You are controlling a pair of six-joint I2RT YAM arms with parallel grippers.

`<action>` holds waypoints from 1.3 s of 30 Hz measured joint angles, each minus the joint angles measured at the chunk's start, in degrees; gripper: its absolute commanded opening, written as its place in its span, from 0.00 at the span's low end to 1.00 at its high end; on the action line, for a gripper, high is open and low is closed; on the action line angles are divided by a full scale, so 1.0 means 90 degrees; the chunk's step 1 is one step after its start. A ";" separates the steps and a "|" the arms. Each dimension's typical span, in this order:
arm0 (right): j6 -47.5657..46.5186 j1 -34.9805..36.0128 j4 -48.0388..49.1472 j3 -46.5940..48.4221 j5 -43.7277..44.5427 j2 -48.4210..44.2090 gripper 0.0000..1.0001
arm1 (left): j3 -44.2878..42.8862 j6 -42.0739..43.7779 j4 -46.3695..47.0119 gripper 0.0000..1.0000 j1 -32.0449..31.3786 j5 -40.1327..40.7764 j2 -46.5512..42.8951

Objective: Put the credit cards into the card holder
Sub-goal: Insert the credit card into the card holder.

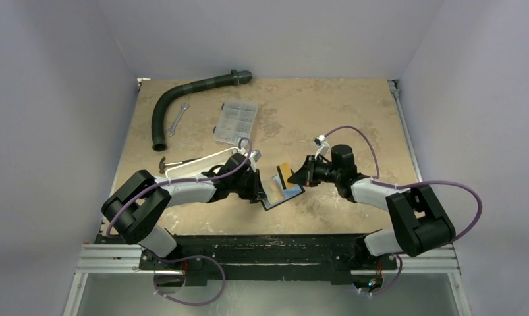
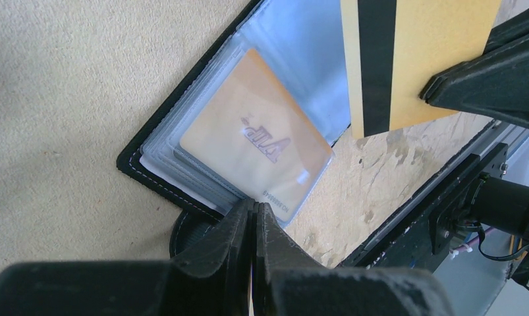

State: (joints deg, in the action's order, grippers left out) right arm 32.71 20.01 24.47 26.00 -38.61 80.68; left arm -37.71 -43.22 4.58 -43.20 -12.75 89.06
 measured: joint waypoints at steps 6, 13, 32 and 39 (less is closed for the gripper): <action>-0.0097 -0.0007 -0.0051 0.0136 -0.0177 0.0301 0.00 | 0.0000 0.0000 0.0002 0.00 0.0000 0.0000 0.0000; -0.0104 -0.0007 -0.0036 0.0136 -0.0304 0.0619 0.00 | 0.0000 0.0000 0.0000 0.00 0.0000 0.0002 0.0000; -0.0138 -0.0010 0.0097 0.0136 -0.0301 0.0889 0.00 | 0.0019 0.0090 -0.0163 0.00 0.0000 0.0107 -0.0027; -0.0100 -0.0019 0.0175 0.0138 -0.0328 0.1071 0.00 | 0.0022 0.0095 -0.0168 0.00 0.0000 0.0112 -0.0027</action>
State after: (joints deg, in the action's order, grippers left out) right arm 31.81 19.84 26.04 27.24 -41.56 90.32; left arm -37.52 -42.37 3.07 -43.20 -11.75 88.82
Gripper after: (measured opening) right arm 0.027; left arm 0.052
